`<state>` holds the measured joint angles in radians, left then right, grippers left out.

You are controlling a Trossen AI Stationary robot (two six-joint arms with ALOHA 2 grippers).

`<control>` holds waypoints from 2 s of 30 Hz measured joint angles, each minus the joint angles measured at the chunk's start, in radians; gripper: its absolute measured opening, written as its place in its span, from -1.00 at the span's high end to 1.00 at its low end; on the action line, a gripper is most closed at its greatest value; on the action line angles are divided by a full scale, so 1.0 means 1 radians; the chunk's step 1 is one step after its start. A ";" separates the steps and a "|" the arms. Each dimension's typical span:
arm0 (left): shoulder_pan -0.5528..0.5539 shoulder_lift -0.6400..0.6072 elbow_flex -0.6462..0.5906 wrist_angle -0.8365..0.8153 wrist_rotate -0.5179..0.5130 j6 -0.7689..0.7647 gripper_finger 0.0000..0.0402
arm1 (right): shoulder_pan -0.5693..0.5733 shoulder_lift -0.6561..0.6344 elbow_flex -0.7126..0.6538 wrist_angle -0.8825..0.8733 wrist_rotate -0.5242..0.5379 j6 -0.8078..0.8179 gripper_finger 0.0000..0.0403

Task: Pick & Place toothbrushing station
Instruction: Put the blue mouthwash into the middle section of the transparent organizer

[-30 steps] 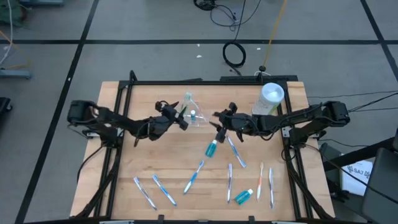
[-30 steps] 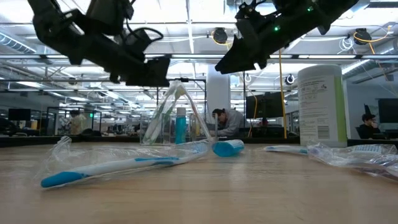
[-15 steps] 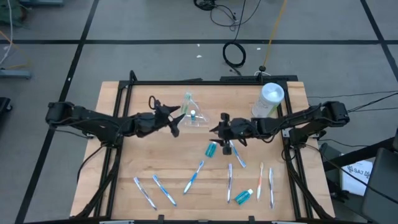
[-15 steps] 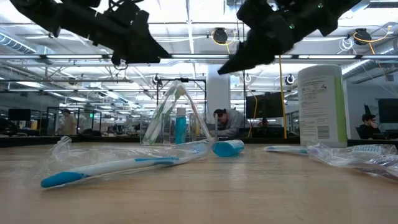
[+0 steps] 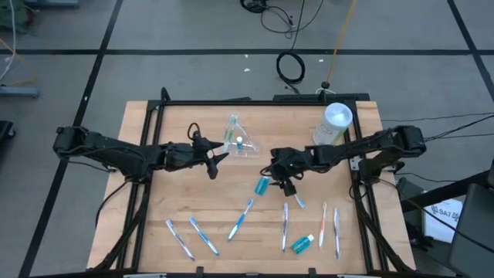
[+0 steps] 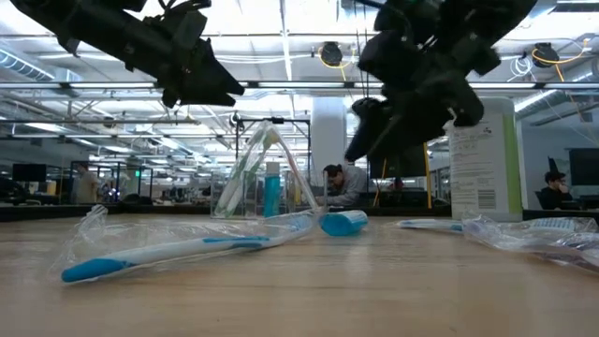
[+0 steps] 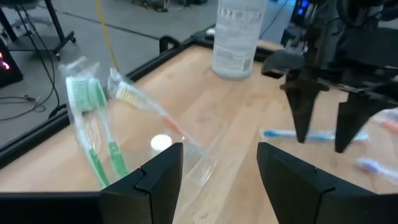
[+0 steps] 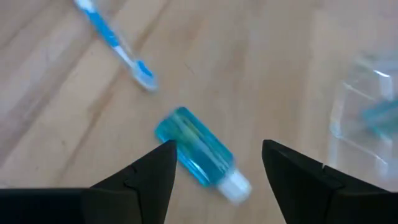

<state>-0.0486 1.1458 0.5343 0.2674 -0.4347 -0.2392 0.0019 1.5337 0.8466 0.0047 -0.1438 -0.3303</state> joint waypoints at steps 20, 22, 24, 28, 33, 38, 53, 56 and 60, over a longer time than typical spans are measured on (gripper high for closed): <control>0.000 0.000 0.000 -0.062 0.011 0.047 -0.06 | -0.115 0.227 -0.003 0.121 -0.152 -0.255 -0.16; 0.000 0.000 0.000 -0.062 0.012 0.047 -0.06 | -0.114 0.240 -0.002 0.127 -0.152 -0.282 -0.16; 0.000 0.000 0.000 -0.061 0.012 0.047 -0.06 | -0.115 0.251 0.000 0.130 -0.156 -0.287 -0.16; 0.000 0.000 0.000 -0.062 0.011 0.050 -0.06 | -0.115 0.253 0.000 0.127 -0.155 -0.224 -0.11; 0.000 0.000 0.000 -0.062 0.011 0.062 -0.06 | -0.113 0.254 -0.001 0.111 -0.193 -0.155 0.06; 0.000 0.000 0.000 -0.062 0.011 0.062 -0.06 | -0.113 0.255 -0.002 0.099 -0.215 -0.105 0.24; 0.000 0.000 0.000 -0.061 0.011 0.046 -0.06 | 0.012 0.226 -0.004 0.097 -0.084 -0.039 0.51; 0.000 0.000 0.000 -0.061 0.015 0.032 -0.06 | 0.049 0.183 -0.006 0.078 -0.029 -0.029 0.49; 0.000 0.000 0.000 -0.062 0.052 0.017 -0.06 | 0.105 0.107 0.012 0.078 0.153 -0.121 0.46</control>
<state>-0.0490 1.1458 0.5343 0.2058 -0.3824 -0.2221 0.1071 1.6406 0.8585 0.0832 0.0092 -0.4514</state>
